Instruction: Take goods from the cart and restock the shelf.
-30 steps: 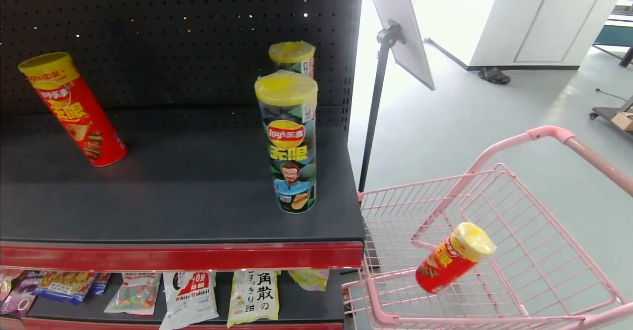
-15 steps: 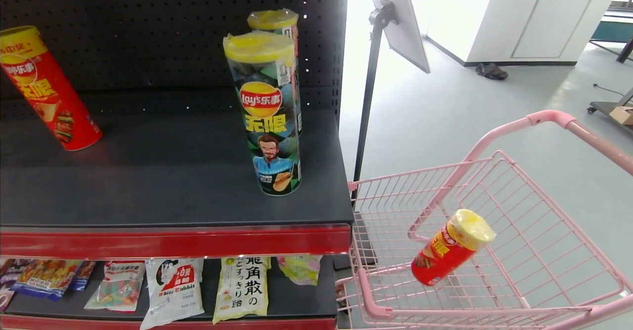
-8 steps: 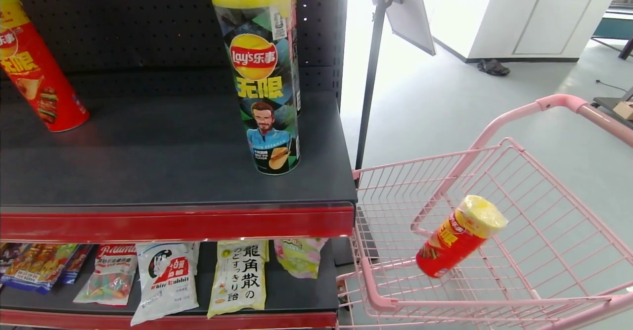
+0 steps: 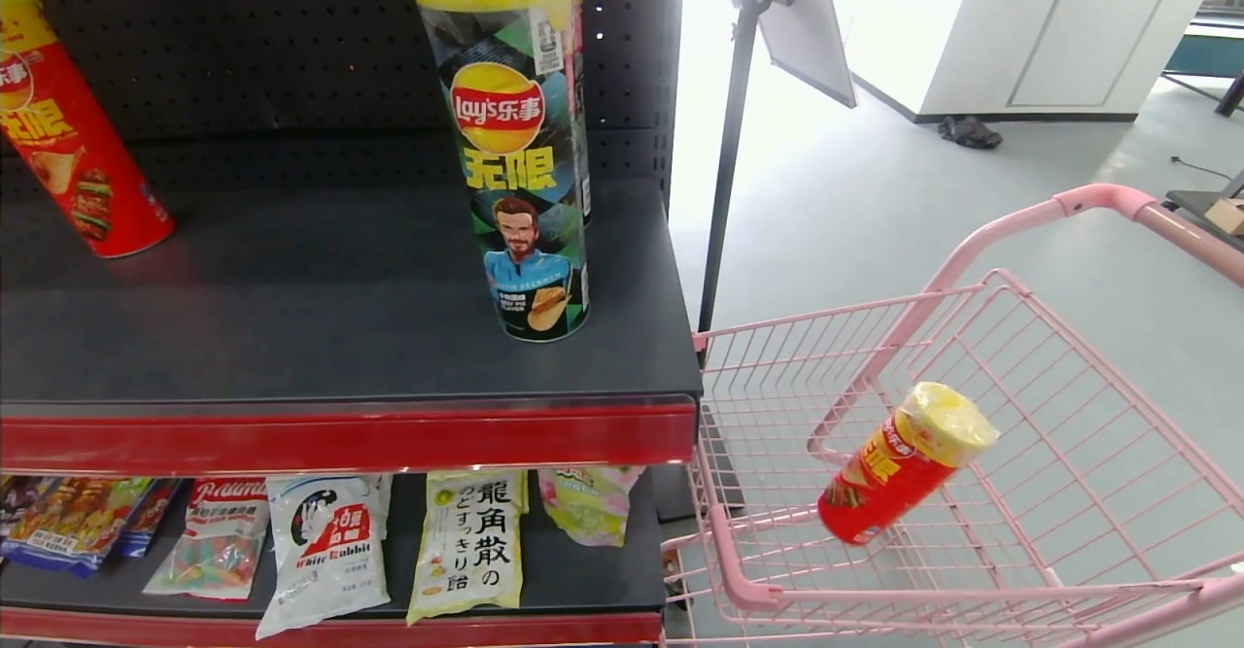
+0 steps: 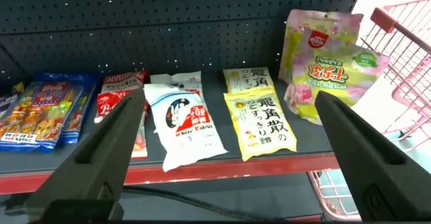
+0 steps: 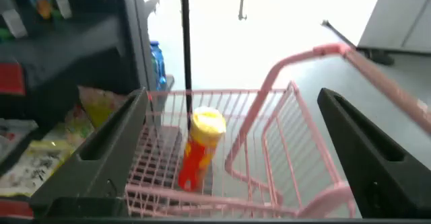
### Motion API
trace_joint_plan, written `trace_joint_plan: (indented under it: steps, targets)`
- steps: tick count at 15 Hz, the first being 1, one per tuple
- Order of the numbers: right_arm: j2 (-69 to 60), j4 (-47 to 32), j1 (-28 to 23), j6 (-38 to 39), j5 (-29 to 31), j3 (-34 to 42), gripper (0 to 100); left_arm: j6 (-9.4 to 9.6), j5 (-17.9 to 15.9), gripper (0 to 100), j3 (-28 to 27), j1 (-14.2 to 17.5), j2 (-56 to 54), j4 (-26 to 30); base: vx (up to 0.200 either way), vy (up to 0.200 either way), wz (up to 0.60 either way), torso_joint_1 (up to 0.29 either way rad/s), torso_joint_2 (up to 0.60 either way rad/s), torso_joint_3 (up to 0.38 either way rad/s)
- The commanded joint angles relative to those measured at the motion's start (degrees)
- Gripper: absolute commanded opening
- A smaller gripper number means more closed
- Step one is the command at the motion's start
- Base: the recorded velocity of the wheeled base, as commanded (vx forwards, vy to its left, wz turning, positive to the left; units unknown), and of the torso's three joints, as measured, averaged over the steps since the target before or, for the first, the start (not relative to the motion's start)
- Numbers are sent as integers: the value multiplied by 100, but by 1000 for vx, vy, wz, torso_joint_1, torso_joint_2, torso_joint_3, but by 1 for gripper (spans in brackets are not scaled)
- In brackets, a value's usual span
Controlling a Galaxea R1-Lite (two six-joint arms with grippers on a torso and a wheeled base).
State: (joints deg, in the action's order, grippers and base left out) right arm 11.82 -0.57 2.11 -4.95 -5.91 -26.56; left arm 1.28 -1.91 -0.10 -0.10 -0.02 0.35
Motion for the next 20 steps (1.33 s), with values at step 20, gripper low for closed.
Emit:
trace_joint_plan:
  steps: [20]
  targets:
    - [8011, 5674, -1450, -2274, -6589, 775, 100, 4, -2, 100, 1, 1, 2, 0, 0, 0, 0, 0, 0, 0]
